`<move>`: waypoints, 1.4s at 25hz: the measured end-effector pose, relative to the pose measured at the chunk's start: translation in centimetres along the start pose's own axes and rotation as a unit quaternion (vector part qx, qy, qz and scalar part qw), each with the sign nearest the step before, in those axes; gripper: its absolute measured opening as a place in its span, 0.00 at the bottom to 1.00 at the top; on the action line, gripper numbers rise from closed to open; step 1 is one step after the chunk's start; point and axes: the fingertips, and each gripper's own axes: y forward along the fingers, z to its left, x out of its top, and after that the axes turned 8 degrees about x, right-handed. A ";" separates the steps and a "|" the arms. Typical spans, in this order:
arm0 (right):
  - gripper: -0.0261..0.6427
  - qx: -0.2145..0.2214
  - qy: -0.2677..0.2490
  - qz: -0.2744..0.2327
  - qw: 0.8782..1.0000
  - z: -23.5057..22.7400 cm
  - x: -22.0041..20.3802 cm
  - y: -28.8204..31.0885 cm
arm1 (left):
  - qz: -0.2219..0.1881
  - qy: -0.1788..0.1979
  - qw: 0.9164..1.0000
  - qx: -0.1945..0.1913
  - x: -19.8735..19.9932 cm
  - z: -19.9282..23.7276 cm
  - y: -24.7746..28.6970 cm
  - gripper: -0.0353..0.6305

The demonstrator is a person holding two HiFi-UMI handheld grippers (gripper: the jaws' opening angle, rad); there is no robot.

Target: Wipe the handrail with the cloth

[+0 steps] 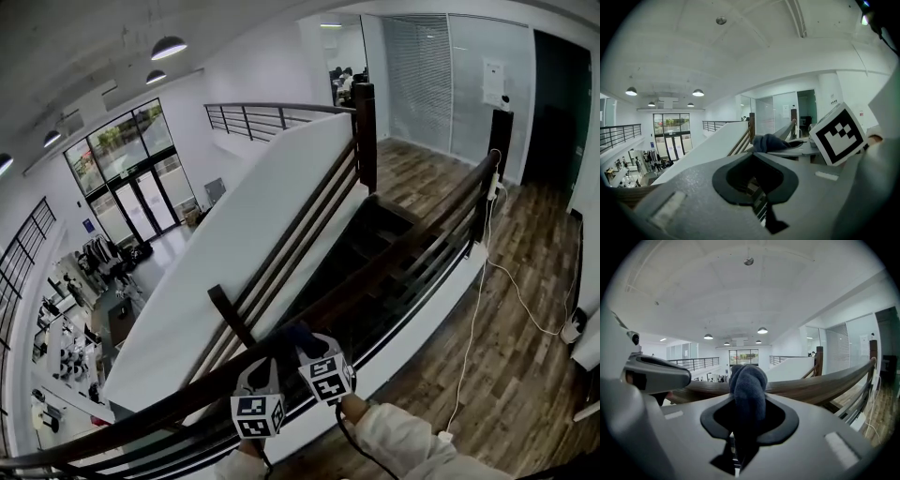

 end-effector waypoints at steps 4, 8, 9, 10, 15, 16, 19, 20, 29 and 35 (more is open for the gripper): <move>0.18 -0.027 0.004 0.005 1.000 -3.9 0.2 -0.6 | 0.005 0.008 1.000 -0.017 0.2 -1.6 0.9 0.06; 0.18 -0.058 0.007 0.003 0.998 -7.9 0.4 -1.2 | 0.005 0.012 1.000 -0.028 0.5 -2.7 1.9 0.06; 0.18 -0.066 0.006 0.003 0.998 -8.8 0.4 -1.4 | 0.005 0.012 0.999 -0.030 0.5 -2.9 2.0 0.06; 0.18 -0.073 0.007 0.005 0.997 -9.6 0.4 -1.5 | 0.006 0.010 0.999 -0.032 0.5 -3.1 2.1 0.06; 0.18 -0.091 0.013 0.009 0.996 -11.4 0.5 -2.0 | 0.008 0.009 0.999 -0.041 0.4 -4.1 2.1 0.06; 0.18 -0.092 0.014 0.010 0.996 -11.6 0.5 -2.0 | 0.009 0.010 0.999 -0.042 0.3 -4.3 2.0 0.06; 0.18 -0.094 0.017 0.013 0.995 -11.5 0.3 -2.1 | 0.013 0.012 0.999 -0.043 0.0 -4.3 1.4 0.06; 0.18 -0.096 0.021 0.011 0.995 -11.4 0.3 -2.2 | 0.015 0.013 0.999 -0.042 -0.1 -4.1 1.0 0.06; 0.18 -0.089 0.038 -0.034 0.995 -7.8 0.9 -4.4 | 0.038 0.021 0.999 -0.011 -2.1 0.8 -3.5 0.06; 0.18 -0.040 0.038 -0.055 0.997 -0.2 1.2 -4.8 | 0.047 0.020 0.999 0.006 -4.3 3.9 -7.9 0.06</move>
